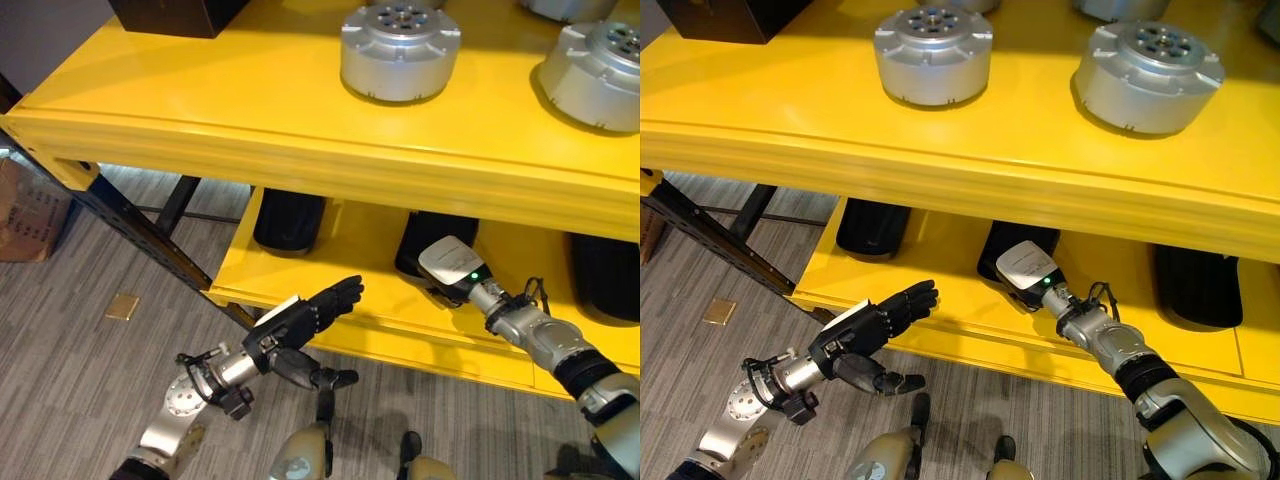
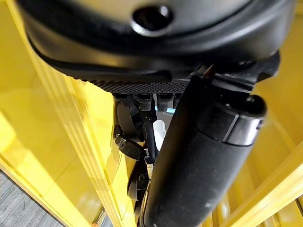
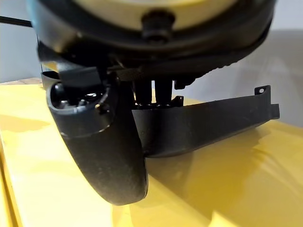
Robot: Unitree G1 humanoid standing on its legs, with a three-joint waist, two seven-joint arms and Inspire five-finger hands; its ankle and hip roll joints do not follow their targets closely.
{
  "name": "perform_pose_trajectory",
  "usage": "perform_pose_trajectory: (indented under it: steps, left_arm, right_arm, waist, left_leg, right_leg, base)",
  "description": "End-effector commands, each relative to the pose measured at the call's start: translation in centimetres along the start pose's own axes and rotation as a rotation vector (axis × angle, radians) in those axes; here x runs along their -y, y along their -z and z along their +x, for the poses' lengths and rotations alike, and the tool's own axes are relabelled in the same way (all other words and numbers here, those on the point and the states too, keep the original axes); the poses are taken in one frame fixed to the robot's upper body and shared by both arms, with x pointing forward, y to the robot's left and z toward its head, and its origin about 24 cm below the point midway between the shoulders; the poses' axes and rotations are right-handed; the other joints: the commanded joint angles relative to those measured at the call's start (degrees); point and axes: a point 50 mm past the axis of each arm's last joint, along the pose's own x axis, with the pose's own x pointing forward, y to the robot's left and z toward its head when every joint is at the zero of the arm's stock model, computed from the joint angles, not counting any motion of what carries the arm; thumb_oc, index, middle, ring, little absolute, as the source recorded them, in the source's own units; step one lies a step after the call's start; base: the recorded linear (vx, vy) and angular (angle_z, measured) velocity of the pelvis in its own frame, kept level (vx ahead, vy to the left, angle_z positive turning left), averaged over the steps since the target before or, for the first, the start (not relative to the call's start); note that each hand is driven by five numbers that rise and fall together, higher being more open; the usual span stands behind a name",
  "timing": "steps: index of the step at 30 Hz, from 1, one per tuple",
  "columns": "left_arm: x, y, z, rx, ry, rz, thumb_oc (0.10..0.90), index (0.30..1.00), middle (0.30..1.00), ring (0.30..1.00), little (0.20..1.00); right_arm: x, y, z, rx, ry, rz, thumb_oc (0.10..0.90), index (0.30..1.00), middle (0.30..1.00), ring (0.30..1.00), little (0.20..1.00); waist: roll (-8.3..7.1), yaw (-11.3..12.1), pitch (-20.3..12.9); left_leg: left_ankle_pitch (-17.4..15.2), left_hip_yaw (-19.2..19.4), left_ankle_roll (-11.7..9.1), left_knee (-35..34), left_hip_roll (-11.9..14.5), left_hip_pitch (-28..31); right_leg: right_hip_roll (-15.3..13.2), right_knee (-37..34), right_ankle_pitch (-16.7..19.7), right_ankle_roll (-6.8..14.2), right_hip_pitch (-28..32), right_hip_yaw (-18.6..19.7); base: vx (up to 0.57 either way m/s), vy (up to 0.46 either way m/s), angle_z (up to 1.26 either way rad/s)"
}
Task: Move parts from the plastic box to the shelf.
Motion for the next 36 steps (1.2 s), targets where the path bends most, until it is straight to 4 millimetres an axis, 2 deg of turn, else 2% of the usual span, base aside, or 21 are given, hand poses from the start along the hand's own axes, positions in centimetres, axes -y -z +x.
perform_pose_trajectory:
  steps: [1, 16, 36]
  left_arm:
    - [0.1, -4.3, 1.5, 0.235, 0.06, 0.08, 0.9, 1.0, 1.0, 1.0, 1.0]
    - [0.0, -4.2, 1.0, 0.229, 0.048, 0.082, 0.9, 1.0, 1.0, 1.0, 1.0]
    - [-0.2, -4.4, 0.8, 0.235, 0.027, 0.086, 0.9, 1.0, 1.0, 1.0, 1.0]
  right_arm:
    - [0.2, 2.8, -0.3, -0.097, -0.092, -0.137, 0.9, 1.0, 1.0, 1.0, 1.0]
    - [-0.1, 2.0, -1.0, -0.044, -0.178, -0.188, 0.9, 1.0, 1.0, 1.0, 1.0]
    - [-0.7, 3.2, -2.7, -0.124, -0.219, -0.185, 0.9, 1.0, 1.0, 1.0, 1.0]
  waist:
    - [-1.61, 1.2, -1.3]
    - [-2.6, 0.5, -1.4]
    - [-3.24, -0.8, -1.1]
  left_leg:
    - [-10.8, 0.8, -0.6, 7.6, 2.3, 0.2]
    - [-10.8, 1.4, -0.6, 7.5, 2.8, 0.4]
    - [-10.9, 2.2, -0.6, 7.8, 3.2, 0.5]
  right_leg:
    - [-1.8, 6.1, -2.6, -0.3, -3.6, 0.2]
    - [-1.6, 6.0, -2.7, -0.2, -3.6, 0.6]
    - [-1.3, 6.2, -2.7, -0.1, -3.9, 1.5]
  base:
    - [0.0, 0.0, 0.0]
    - [0.0, 0.0, 0.0]
    - [0.0, 0.001, -0.02]
